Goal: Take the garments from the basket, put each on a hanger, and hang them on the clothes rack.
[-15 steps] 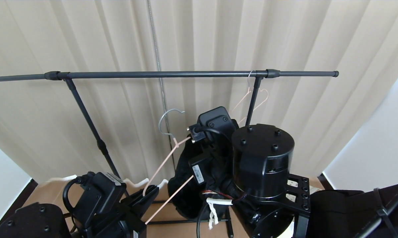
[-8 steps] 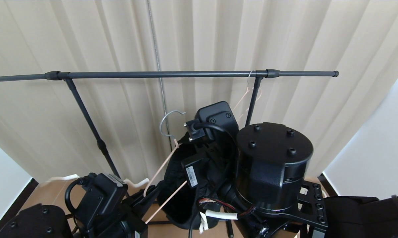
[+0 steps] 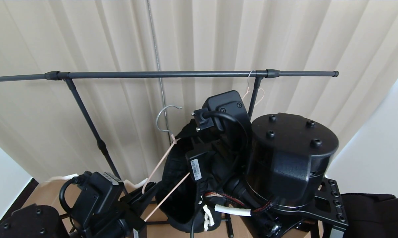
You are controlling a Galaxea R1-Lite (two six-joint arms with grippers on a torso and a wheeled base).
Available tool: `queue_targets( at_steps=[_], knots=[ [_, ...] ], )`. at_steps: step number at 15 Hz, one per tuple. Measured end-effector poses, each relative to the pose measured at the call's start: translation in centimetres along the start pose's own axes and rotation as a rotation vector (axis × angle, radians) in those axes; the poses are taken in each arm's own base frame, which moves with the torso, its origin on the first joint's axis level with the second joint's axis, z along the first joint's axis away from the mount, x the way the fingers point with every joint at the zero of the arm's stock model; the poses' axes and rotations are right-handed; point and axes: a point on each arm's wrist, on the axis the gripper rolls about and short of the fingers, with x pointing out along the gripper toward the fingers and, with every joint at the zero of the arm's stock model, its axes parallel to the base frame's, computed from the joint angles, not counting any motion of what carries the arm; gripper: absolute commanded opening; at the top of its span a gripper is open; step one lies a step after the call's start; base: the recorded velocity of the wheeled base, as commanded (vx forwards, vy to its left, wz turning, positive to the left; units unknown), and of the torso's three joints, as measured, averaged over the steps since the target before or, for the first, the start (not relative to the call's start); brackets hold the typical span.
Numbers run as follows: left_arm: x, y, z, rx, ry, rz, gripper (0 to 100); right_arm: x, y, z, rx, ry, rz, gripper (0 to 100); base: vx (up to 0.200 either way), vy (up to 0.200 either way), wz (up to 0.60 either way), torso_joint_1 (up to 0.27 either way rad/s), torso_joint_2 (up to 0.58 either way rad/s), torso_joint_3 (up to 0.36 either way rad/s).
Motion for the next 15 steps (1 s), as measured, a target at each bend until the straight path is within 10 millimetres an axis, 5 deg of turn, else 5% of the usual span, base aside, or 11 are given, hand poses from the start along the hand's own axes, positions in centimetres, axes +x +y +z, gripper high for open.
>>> queue_targets(
  at_steps=[15],
  knots=[
    [0.0,0.2,0.3,-0.006,-0.030,0.008,0,0.7,-1.6,0.9,0.020,-0.019,-0.060,100,0.000,0.000,0.00,0.000,0.00,0.000]
  ],
)
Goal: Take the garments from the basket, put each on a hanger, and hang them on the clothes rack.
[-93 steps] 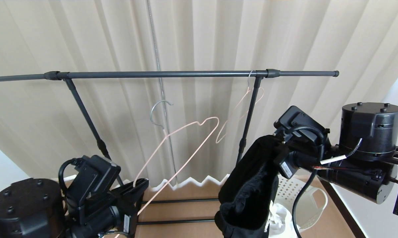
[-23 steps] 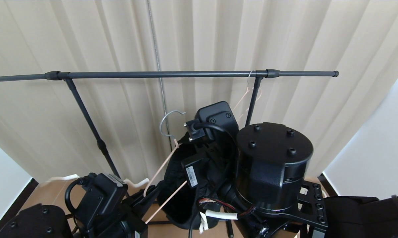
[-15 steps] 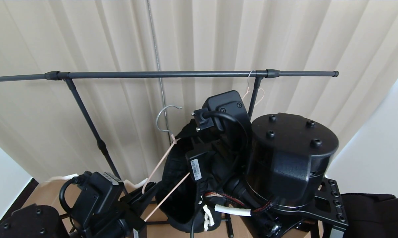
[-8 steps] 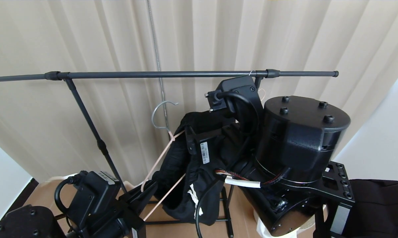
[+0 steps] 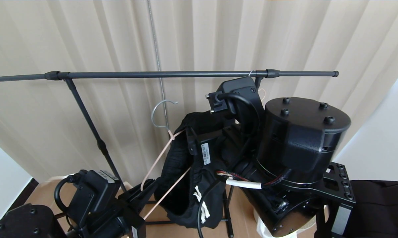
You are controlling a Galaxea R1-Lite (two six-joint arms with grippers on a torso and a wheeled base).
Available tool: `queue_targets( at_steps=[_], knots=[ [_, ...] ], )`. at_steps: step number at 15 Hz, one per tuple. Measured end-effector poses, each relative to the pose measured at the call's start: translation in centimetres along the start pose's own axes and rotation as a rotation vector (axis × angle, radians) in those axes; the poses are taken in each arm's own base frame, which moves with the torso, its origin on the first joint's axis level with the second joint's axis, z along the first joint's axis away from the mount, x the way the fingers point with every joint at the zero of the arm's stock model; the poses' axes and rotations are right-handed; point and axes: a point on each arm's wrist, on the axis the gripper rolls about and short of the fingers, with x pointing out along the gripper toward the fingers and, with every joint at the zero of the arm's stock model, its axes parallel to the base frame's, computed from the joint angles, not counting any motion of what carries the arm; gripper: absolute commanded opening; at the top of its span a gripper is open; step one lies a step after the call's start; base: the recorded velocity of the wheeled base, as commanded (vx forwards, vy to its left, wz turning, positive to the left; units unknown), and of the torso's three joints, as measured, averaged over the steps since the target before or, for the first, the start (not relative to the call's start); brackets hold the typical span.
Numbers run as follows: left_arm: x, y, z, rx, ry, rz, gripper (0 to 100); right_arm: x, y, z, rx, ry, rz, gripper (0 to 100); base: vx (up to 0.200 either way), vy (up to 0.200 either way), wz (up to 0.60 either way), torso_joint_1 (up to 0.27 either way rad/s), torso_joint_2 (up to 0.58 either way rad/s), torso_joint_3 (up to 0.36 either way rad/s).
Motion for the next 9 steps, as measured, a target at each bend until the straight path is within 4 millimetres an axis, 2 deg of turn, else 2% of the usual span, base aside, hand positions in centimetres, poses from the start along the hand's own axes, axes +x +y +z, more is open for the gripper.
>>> queue_targets(
  at_steps=[9],
  knots=[
    [0.09,0.33,0.05,0.013,-0.002,0.017,0,-0.19,0.37,-0.65,-0.020,0.019,0.012,100,0.000,0.000,0.00,0.000,0.00,0.000]
  ],
)
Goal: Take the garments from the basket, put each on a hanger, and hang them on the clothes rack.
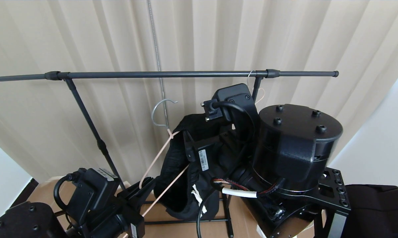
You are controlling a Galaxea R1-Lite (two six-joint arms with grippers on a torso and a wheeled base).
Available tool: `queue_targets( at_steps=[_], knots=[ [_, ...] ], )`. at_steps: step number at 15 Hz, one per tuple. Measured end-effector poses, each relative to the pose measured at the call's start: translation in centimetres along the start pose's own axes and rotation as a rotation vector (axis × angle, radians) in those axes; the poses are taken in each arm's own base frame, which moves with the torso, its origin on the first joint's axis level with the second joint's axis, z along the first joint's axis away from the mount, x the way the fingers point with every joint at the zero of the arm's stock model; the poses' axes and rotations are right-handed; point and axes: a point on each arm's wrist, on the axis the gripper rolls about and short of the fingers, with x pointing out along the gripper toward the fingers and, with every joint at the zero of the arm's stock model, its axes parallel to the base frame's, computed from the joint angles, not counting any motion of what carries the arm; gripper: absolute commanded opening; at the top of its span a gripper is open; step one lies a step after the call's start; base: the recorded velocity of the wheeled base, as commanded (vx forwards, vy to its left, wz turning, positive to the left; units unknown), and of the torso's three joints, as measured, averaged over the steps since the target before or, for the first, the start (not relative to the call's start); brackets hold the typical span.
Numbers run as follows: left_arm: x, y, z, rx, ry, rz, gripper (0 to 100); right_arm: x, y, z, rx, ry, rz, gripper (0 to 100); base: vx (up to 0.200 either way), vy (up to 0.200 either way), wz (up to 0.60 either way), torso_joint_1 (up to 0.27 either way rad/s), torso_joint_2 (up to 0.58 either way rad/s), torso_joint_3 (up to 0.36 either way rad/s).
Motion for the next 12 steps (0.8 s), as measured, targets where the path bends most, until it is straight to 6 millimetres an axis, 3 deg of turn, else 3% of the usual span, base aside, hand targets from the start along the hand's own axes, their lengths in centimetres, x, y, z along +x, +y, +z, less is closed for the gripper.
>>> queue_targets(
  at_steps=[12],
  knots=[
    [0.15,0.42,0.09,-0.004,-0.004,0.023,0,-0.45,-0.06,-0.94,-0.026,0.022,0.031,100,0.000,0.000,0.00,0.000,0.00,0.000]
  ],
)
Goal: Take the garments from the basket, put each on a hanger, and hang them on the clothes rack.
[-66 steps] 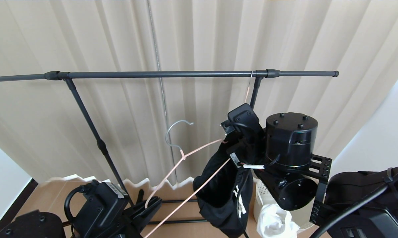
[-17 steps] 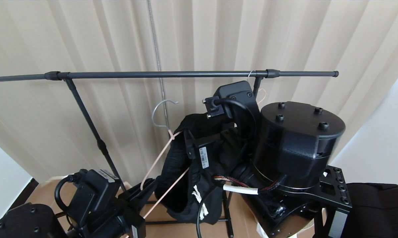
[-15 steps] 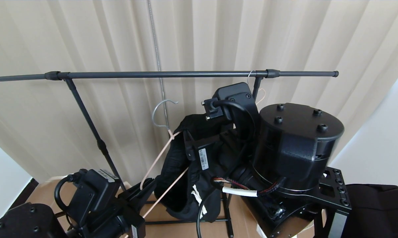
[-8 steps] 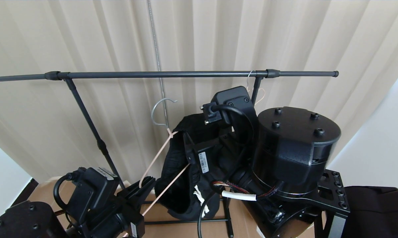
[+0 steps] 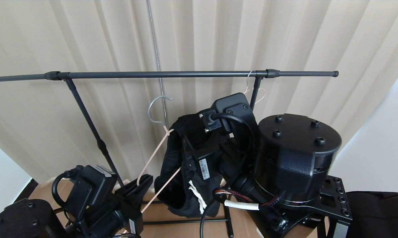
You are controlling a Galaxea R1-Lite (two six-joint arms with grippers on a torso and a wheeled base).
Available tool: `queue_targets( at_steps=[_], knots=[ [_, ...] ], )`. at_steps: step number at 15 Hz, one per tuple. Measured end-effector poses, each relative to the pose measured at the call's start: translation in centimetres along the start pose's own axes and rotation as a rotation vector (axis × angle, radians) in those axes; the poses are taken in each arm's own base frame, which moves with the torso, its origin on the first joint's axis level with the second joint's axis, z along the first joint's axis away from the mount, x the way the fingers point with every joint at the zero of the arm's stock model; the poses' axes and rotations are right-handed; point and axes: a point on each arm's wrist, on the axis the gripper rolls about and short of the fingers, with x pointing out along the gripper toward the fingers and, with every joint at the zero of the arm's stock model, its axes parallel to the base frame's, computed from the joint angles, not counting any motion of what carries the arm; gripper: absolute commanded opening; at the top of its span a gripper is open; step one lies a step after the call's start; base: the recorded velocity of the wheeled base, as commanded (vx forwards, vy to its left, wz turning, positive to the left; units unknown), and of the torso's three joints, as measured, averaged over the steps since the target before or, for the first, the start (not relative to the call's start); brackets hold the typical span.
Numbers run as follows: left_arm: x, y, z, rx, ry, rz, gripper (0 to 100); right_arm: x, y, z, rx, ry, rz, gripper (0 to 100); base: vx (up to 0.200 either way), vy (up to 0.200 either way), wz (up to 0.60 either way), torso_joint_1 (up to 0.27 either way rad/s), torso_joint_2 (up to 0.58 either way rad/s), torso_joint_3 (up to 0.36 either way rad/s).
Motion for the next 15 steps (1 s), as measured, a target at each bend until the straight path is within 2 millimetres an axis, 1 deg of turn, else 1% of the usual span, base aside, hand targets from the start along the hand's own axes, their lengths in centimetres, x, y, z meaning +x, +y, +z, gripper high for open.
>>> queue_targets(
  at_steps=[4,6,8,11,13,15],
  knots=[
    [-0.1,0.0,-0.1,0.000,0.007,-0.003,0,-0.4,-0.3,-0.4,-0.011,0.010,0.067,100,0.000,0.000,0.00,0.000,0.00,0.000],
    [-0.2,0.0,-0.1,-0.007,0.004,-0.025,0,-0.3,-1.1,-0.3,-0.019,0.011,0.098,100,0.000,0.000,0.00,0.000,0.00,0.000],
    [-0.4,0.0,-0.1,-0.009,-0.002,-0.122,0,0.2,-3.6,0.3,-0.042,-0.001,0.108,100,0.000,0.000,0.00,0.000,0.00,0.000],
    [-0.4,1.4,-0.1,-0.017,-0.029,-0.288,0,0.3,-8.3,1.1,-0.095,0.028,0.157,100,0.000,0.000,0.00,0.000,0.00,0.000],
    [0.2,2.4,0.0,-0.021,-0.044,-0.325,0,0.0,-11.4,1.5,-0.163,0.087,0.249,100,0.000,0.000,0.00,0.000,0.00,0.000],
    [0.6,2.9,-0.2,-0.024,-0.037,-0.345,0,-0.5,-14.0,2.3,-0.210,0.142,0.322,100,0.000,0.000,0.00,0.000,0.00,0.000]
  ],
)
